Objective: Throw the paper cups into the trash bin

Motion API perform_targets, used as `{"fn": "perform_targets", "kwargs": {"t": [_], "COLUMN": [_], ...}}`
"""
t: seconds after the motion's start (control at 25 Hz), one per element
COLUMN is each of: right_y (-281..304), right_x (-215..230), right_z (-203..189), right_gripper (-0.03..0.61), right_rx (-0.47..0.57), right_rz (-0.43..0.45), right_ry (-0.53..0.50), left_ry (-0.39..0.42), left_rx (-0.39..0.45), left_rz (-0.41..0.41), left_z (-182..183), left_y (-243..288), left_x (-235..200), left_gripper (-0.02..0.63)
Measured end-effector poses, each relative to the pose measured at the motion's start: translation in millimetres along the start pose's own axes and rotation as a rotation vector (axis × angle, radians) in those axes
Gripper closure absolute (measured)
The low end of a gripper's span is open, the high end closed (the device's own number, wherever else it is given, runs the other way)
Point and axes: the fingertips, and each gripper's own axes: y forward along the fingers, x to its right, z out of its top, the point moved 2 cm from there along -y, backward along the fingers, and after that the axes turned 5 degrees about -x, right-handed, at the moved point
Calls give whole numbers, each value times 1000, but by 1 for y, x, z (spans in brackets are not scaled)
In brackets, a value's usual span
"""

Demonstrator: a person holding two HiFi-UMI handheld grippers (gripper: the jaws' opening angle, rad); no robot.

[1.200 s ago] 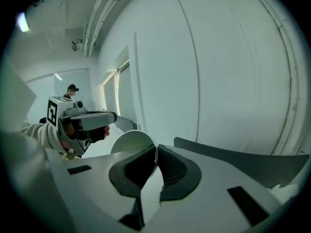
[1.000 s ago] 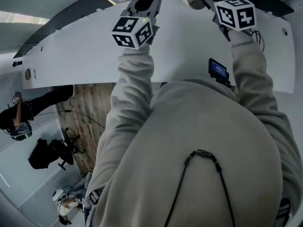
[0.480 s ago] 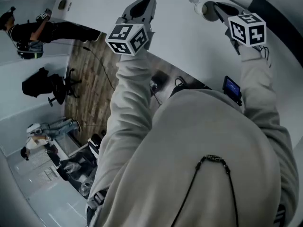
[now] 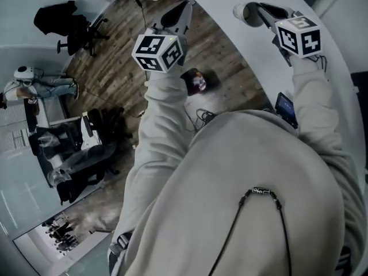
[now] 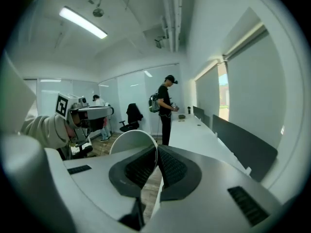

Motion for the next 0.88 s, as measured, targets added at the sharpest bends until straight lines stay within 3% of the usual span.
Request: {"fn": "perform_targets", "kwargs": {"t": [0.28,0.68,0.88], "right_y": [107,223,248], "right_x": [-135,-297,-348], "right_z": [47,113,146], "right_gripper": [540,540,540], "right_rx": [-48,-11,41], "right_rz": [208,337,416], "right_ry": [-146,-198,-220], "left_ry": [-60,-80,-153], "left_rx": [27,15,41], "left_rz": [195,266,379], "left_z": [-26,-70,-96], "left_y": [-115,-248,-312], "left_x": [-116,-239,-296], "left_gripper": [620,620,620]}}
